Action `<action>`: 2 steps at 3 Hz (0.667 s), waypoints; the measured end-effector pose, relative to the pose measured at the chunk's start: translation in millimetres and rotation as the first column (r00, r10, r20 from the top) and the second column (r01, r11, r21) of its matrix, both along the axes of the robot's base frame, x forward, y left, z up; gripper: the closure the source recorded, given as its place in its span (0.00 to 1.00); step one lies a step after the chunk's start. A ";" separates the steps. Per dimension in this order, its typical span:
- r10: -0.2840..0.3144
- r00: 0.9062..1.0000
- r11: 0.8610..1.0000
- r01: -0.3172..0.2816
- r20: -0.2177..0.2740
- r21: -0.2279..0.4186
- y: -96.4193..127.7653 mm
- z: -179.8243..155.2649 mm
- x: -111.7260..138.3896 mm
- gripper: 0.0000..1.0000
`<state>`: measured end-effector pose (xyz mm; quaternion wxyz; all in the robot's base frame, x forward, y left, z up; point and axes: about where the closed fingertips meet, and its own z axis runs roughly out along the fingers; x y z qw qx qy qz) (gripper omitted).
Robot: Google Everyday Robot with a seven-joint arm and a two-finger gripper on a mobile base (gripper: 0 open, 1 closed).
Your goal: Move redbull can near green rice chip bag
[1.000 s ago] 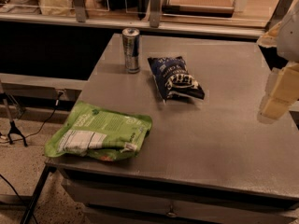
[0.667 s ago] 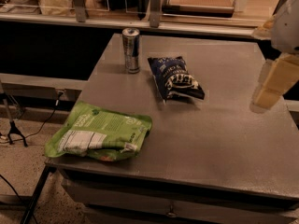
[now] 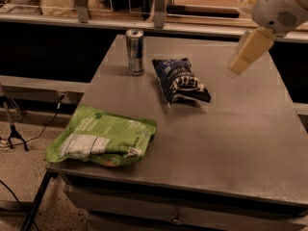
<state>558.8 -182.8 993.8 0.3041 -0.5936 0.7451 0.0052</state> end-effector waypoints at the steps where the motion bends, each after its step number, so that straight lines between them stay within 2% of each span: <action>1: 0.044 0.999 0.988 -0.047 0.027 0.147 36.2 0.6 49.9 0.00; 2: 0.061 0.998 0.933 -0.053 -0.011 0.356 84.4 -10.2 97.1 0.00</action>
Offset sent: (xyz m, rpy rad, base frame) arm 0.1385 0.1197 -0.0136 0.5679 0.0739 0.0430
